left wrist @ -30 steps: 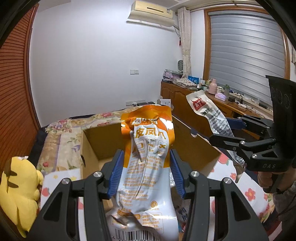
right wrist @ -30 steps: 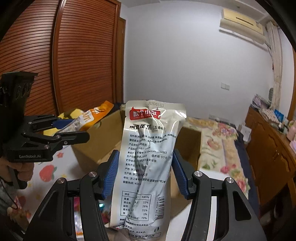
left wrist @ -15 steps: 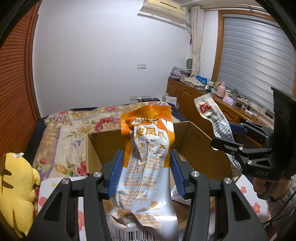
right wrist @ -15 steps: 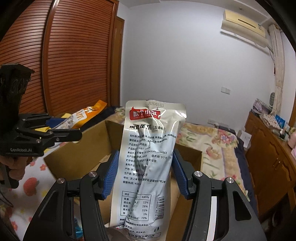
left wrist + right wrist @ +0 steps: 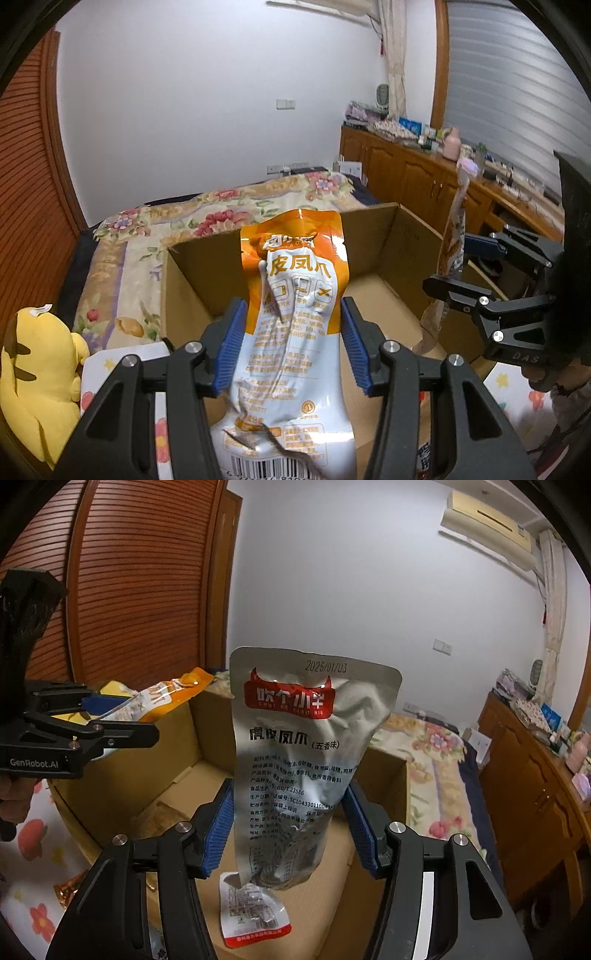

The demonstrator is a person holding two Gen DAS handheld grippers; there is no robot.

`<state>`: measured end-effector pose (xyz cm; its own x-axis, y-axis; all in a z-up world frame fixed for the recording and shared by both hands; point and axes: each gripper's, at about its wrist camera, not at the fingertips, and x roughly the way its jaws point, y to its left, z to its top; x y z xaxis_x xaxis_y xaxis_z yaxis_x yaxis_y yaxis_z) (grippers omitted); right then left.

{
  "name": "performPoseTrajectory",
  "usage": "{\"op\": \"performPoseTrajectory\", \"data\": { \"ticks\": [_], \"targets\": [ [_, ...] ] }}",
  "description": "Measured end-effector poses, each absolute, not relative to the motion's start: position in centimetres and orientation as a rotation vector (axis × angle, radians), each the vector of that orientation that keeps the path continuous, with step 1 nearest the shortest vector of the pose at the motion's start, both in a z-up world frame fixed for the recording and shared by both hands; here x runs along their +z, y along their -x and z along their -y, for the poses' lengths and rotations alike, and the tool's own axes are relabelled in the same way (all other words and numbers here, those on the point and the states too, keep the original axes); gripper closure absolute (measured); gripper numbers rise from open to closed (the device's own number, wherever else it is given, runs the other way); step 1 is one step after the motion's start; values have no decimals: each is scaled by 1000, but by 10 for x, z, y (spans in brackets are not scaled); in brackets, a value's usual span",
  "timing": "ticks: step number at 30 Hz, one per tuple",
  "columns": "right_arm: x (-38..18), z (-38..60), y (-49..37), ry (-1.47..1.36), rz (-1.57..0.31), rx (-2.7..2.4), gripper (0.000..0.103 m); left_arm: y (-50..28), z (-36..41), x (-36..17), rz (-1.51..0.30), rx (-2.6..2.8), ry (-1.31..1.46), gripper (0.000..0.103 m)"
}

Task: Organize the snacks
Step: 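Lift and carry both pouches over the open cardboard box, then open both tools to drop the pouches into the box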

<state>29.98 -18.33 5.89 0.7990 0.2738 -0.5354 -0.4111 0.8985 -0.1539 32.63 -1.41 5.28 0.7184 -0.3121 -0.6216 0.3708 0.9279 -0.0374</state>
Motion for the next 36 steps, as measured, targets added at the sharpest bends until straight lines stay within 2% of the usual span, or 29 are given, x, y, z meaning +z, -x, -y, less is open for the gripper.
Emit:
{"op": "performPoseTrajectory", "data": {
  "ticks": [20, 26, 36],
  "targets": [
    [28, 175, -309, 252, -693, 439, 44, -330, 37, 32, -779, -396, -144, 46],
    [28, 175, -311, 232, -720, 446, 41, -330, 29, 37, -747, -385, -131, 42],
    [34, 183, -313, 160, -742, 457, 43, -298, 5, 50, -690, -378, -83, 39]
  ]
}}
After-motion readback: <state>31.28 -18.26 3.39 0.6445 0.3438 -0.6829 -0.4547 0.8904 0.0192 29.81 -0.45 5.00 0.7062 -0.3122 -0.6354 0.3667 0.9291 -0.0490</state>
